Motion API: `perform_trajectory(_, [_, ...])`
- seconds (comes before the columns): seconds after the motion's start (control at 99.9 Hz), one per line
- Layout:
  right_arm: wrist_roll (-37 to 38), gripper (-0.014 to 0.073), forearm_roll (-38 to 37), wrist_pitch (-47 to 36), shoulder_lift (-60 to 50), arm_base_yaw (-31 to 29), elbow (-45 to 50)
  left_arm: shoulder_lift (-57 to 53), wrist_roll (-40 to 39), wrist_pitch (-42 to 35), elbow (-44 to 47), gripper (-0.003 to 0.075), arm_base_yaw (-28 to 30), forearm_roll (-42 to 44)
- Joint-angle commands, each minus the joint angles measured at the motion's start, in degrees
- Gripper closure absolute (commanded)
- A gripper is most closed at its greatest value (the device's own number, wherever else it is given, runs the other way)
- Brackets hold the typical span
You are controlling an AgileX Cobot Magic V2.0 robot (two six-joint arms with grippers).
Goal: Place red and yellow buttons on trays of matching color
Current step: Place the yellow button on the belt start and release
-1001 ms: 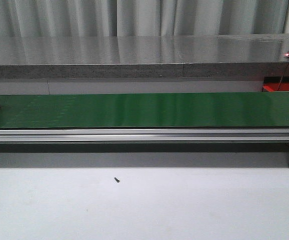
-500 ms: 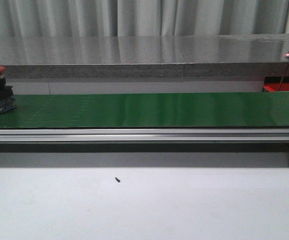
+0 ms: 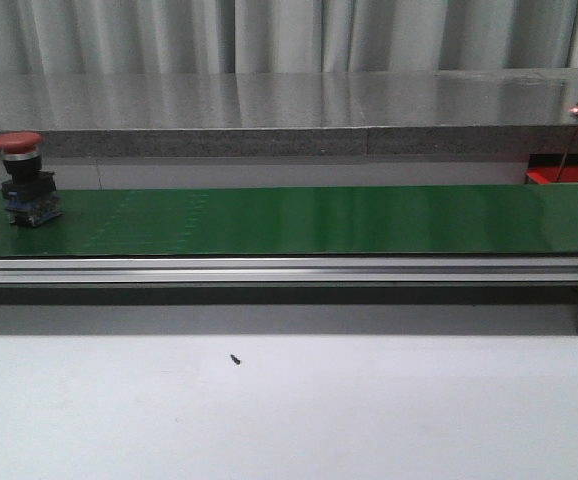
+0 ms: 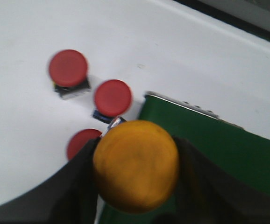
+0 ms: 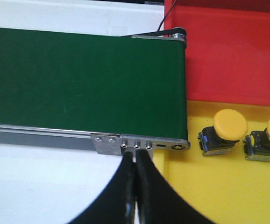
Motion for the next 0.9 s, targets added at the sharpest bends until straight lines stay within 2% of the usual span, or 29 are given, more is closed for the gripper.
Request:
perform_trajectory(0.0, [-0.1, 0.0664, 0.1, -3.9, -0.6, 0.0, -1.5, -3.0, 0.3, -2.1, 0.0, 0.0561, -3.7, -1.3])
perform_trajectory(0.16, [-0.1, 0.0664, 0.1, -3.9, -0.6, 0.0, -1.5, -3.0, 0.3, -6.0, 4.6, 0.0561, -7.4, -1.2])
perform_trajectory(0.44, [-0.1, 0.0664, 0.1, -3.9, -0.6, 0.0, -1.5, -3.1, 0.3, -6.4, 7.3, 0.0552, -7.5, -0.4])
perform_trajectory(0.51, [-0.1, 0.0664, 0.1, -3.9, -0.6, 0.0, -1.5, -3.2, 0.6, -6.5, 7.3, 0.0483, -7.5, -1.1])
perform_trajectory(0.63, [-0.1, 0.0664, 0.1, -3.9, -0.6, 0.0, -1.5, -3.3, 2.4, -6.4, 7.3, 0.0255, -7.5, -3.1])
perform_trajectory(0.7, [-0.1, 0.0664, 0.1, -3.8, -0.6, 0.0, -1.5, -3.6, 2.9, -6.4, 7.3, 0.0166, -7.5, -4.2])
perform_trajectory(0.891, [-0.1, 0.0664, 0.1, -3.9, -0.6, 0.0, -1.5, -8.0, 3.0, -6.3, 7.3, 0.0154, -7.9, -4.0])
